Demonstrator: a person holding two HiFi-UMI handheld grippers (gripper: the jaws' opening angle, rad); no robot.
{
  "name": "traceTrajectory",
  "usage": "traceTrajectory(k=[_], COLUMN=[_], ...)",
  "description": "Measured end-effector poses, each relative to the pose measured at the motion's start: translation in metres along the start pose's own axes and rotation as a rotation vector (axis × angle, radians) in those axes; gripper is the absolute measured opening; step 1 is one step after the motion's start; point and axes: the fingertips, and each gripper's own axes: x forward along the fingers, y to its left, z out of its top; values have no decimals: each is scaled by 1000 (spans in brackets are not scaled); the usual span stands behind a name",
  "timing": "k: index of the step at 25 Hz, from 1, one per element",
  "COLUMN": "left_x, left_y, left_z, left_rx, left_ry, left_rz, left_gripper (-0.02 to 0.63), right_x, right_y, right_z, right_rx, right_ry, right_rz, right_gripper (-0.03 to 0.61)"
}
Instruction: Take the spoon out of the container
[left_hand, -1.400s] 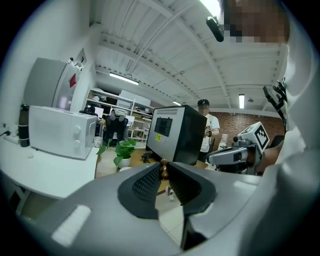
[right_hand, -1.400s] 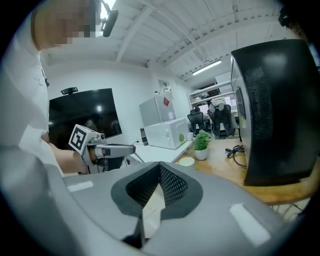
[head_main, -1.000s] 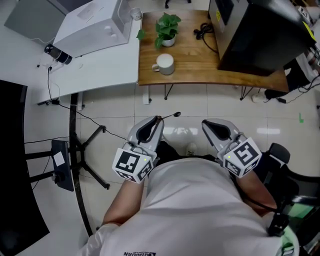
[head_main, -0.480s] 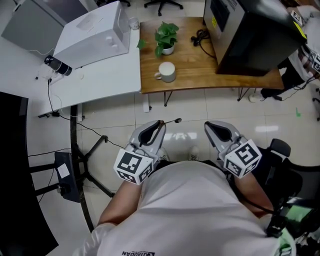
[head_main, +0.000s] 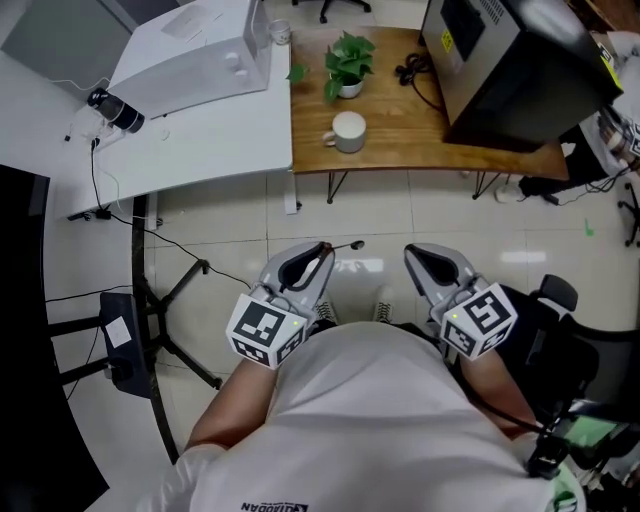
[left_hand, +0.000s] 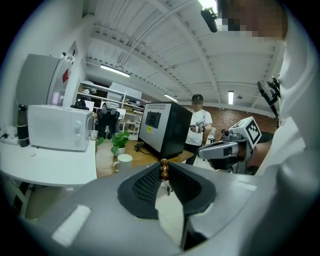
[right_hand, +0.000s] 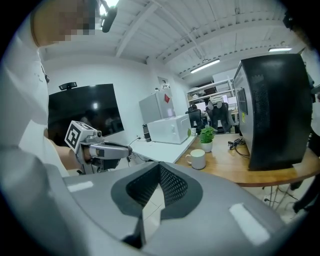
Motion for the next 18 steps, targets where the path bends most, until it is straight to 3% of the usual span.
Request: traceTrajectory(k=[18], left_x=[-16], left_y=[-1], left_z=[1], left_rx=[14], left_ry=[-6], left_rz=[-6], left_gripper=[54], right_x=[3], right_y=[12], right_z=[-6], right_rx=[-10], right_ry=[10], right_rz=[-12], right_gripper=[6])
